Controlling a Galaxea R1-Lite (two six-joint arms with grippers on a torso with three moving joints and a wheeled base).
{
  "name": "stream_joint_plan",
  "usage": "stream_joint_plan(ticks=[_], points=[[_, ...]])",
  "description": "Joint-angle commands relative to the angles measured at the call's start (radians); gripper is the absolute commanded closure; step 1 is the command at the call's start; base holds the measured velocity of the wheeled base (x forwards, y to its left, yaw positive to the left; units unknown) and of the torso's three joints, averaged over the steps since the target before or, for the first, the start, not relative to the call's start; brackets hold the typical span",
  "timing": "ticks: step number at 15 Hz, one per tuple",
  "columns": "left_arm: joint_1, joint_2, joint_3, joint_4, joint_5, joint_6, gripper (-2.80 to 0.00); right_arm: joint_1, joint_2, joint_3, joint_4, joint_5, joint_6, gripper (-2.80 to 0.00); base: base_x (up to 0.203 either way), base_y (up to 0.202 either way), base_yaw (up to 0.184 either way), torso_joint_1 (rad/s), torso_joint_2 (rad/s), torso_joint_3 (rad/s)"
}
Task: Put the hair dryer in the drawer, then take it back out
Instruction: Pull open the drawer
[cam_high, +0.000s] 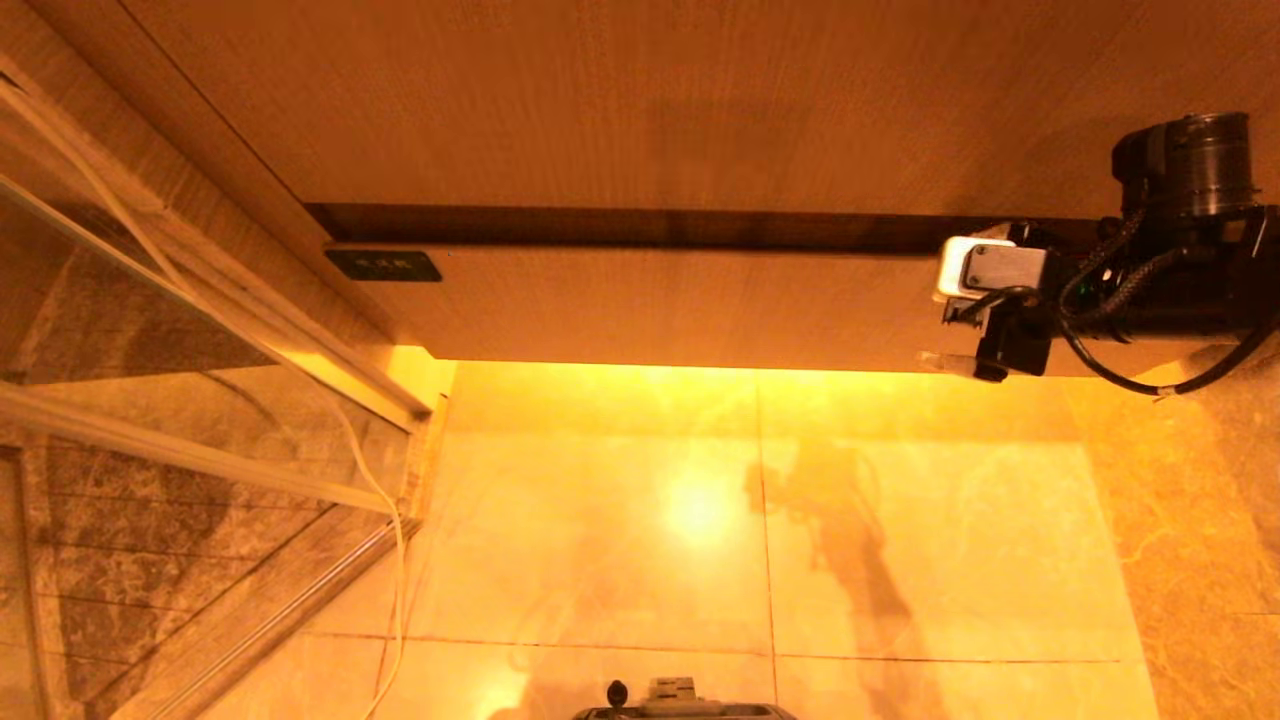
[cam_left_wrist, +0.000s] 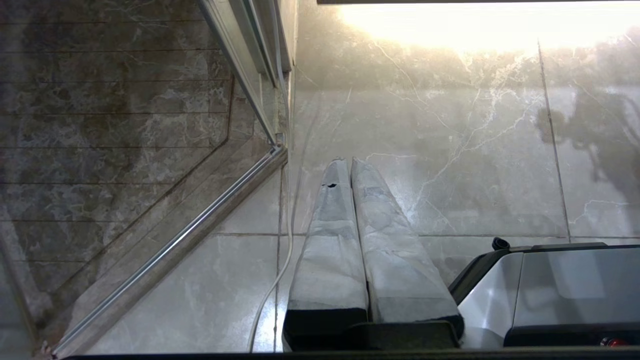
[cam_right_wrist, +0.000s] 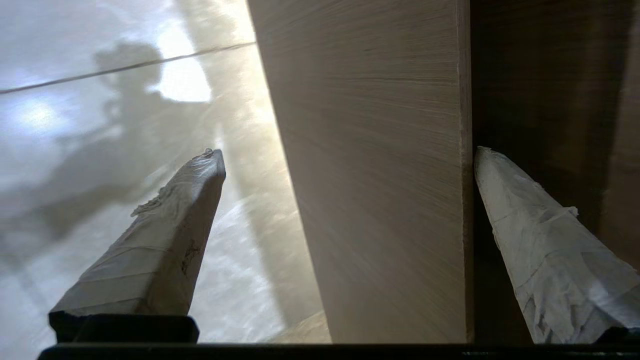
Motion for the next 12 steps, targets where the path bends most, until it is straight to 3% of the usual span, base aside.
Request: stream_joint_plan(ticks=[1, 6, 12], points=[[0.0, 0.0, 0.002, -0.001, 0.0, 0.0, 0.0, 0.0, -0.006, -0.007, 0.027, -0.001, -0.006, -2.8, 0.0, 0.0, 0.0, 0.0, 0.0, 0.0], [0.0, 0.0, 0.002, -0.001, 0.0, 0.0, 0.0, 0.0, -0.038, -0.002, 0.088, -0.024, -0.015, -2.8, 0.0, 0.0, 0.0, 0.0, 0.0, 0.0], [0.0, 0.0, 0.002, -0.001, 0.0, 0.0, 0.0, -0.033, -0.201, 0.046, 0.303, -0.066, -0.085, -2.8, 0.0, 0.0, 0.0, 0.0, 0.0, 0.0]])
